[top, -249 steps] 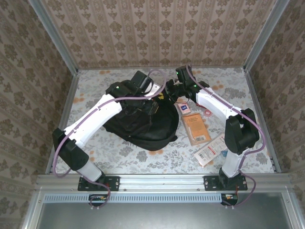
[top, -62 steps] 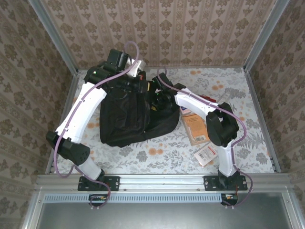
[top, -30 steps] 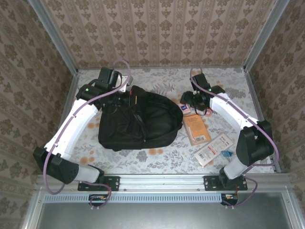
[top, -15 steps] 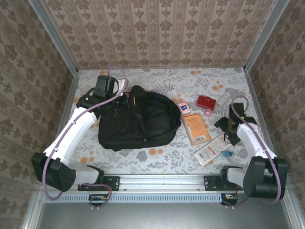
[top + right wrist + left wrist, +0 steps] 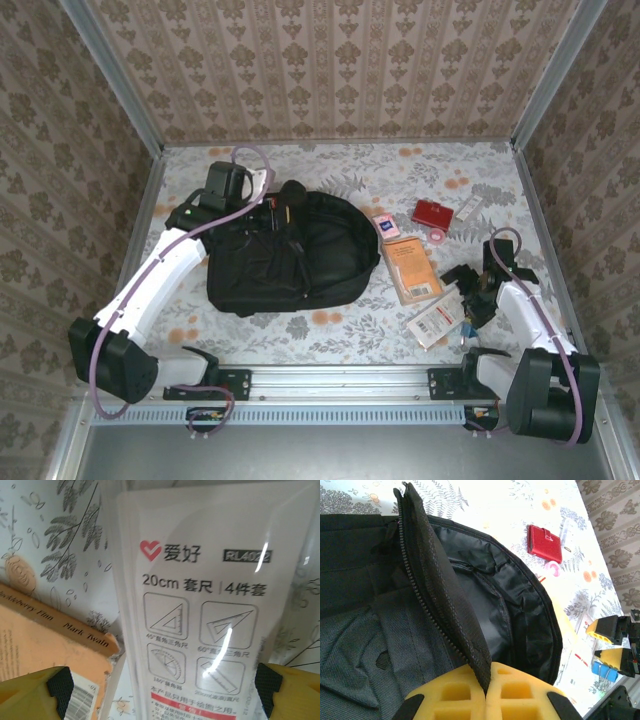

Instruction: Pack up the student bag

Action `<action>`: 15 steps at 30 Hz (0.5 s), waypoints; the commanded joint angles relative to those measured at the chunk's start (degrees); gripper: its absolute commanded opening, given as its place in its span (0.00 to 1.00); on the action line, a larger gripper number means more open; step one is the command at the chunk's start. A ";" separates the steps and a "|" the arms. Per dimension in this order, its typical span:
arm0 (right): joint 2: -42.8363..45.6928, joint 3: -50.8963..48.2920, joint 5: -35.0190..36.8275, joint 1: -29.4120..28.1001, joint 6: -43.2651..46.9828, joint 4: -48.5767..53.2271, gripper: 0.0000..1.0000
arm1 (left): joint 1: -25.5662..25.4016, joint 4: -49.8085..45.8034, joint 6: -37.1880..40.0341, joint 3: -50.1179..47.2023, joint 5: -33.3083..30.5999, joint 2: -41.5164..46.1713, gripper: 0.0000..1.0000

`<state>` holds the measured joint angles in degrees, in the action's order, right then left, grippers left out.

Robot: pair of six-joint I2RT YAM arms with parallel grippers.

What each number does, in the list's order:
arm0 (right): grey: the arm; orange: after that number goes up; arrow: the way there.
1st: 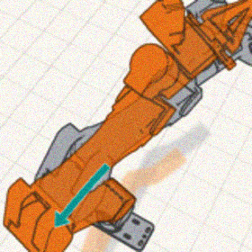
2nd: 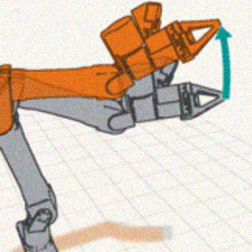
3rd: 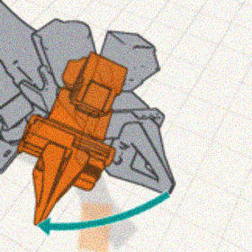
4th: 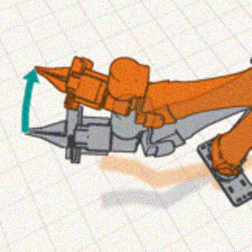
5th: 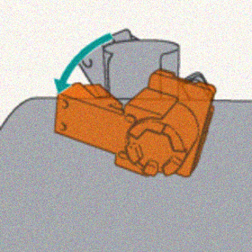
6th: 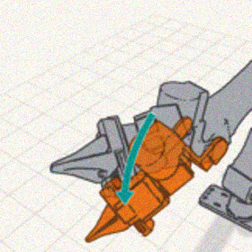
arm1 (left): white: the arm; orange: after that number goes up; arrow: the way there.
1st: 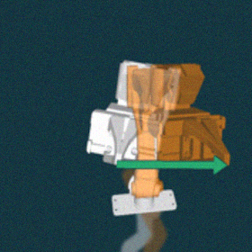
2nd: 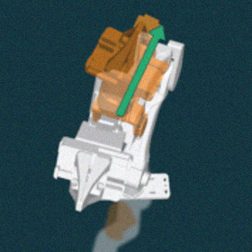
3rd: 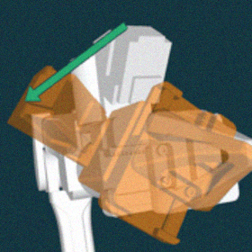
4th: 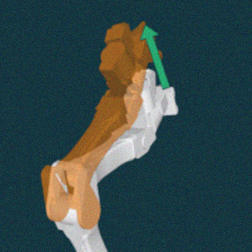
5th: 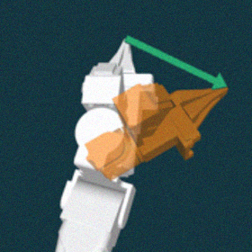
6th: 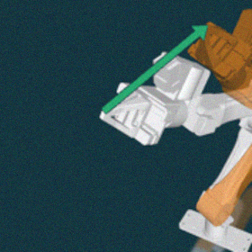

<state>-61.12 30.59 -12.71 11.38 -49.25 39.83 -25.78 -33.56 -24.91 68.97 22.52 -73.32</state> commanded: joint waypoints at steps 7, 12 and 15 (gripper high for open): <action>-7.56 1.87 -9.27 -0.15 1.48 -5.60 0.85 | 0.01 0.87 0.02 -0.48 0.25 2.26 0.00; -7.57 6.75 -11.81 -0.87 4.33 -5.51 0.73 | 0.03 0.84 0.22 -0.49 -0.21 2.66 0.00; -8.13 12.54 -8.01 -1.32 7.38 -0.29 0.68 | -1.73 1.11 0.00 -0.56 0.10 2.59 0.00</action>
<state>-69.01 37.65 -20.99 10.59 -45.32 37.10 -26.72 -33.36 -24.91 68.97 22.48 -72.14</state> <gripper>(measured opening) 0.687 0.049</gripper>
